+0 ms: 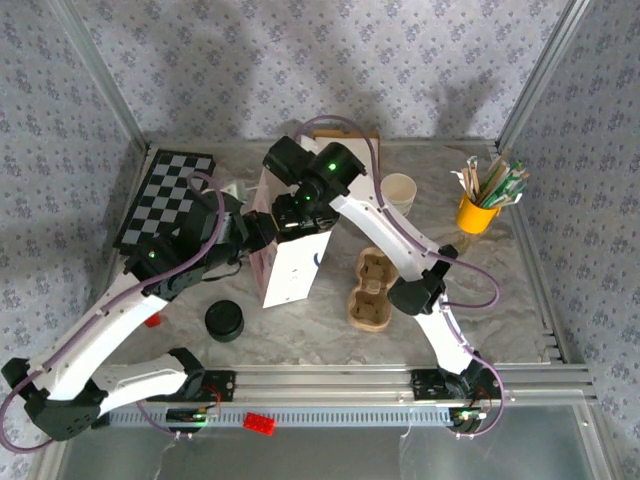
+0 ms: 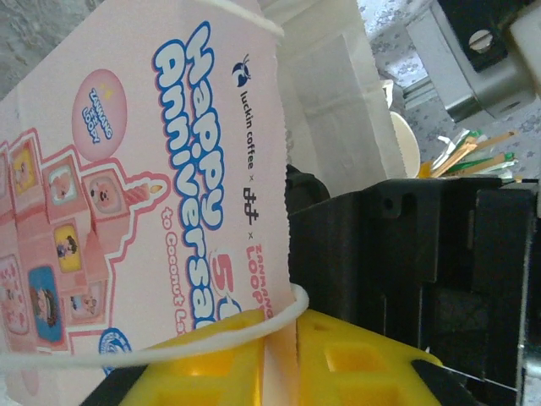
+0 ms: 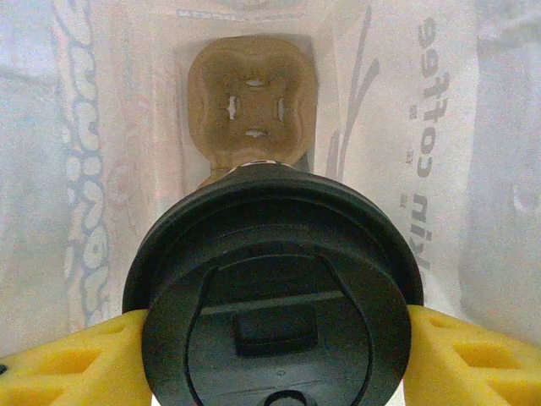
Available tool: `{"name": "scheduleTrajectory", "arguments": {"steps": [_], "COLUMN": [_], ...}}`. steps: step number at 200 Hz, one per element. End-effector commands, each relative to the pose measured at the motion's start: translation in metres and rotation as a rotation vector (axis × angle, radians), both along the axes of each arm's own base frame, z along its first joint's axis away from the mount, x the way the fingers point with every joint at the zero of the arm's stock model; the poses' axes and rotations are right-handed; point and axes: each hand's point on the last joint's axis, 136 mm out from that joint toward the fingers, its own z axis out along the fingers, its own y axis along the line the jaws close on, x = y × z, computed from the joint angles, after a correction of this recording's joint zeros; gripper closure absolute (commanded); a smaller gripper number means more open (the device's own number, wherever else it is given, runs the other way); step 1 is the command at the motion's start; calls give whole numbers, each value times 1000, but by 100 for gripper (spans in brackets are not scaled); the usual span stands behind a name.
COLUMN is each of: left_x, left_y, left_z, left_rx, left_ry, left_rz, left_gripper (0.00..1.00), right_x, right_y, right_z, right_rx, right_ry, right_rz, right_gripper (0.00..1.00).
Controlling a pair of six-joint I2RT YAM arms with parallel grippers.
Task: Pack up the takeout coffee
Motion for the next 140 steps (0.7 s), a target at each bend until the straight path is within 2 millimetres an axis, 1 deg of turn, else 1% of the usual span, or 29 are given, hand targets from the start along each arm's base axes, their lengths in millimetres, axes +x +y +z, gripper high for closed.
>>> {"name": "scheduleTrajectory", "arguments": {"steps": [1, 29, 51, 88, 107, 114, 140], "left_x": [-3, -7, -12, -13, -14, -15, -15], "left_y": [10, 18, 21, 44, 50, 52, 66], "left_z": [10, 21, 31, 37, 52, 59, 82], "left_rx": [-1, -18, -42, -21, -44, -43, -3], "left_ry": [-31, -57, -74, -77, -99, -114, -164], "left_rz": [20, 14, 0, 44, 34, 34, 50], "left_gripper": [81, 80, 74, 68, 64, 63, 60], "right_x": [-26, -26, -29, -33, -34, -34, -37], "right_y": [-21, -23, -22, -19, -20, -21, -17], "right_z": [-21, -19, -20, -25, -26, -26, -27], "right_rx": [-132, -139, -147, -160, -173, -184, -180], "right_ry": [118, 107, 107, 116, 117, 111, 116], "right_rz": [6, 3, 11, 24, 26, 57, 67], "right_gripper": [33, 33, 33, 33, 33, 33, 34]}}
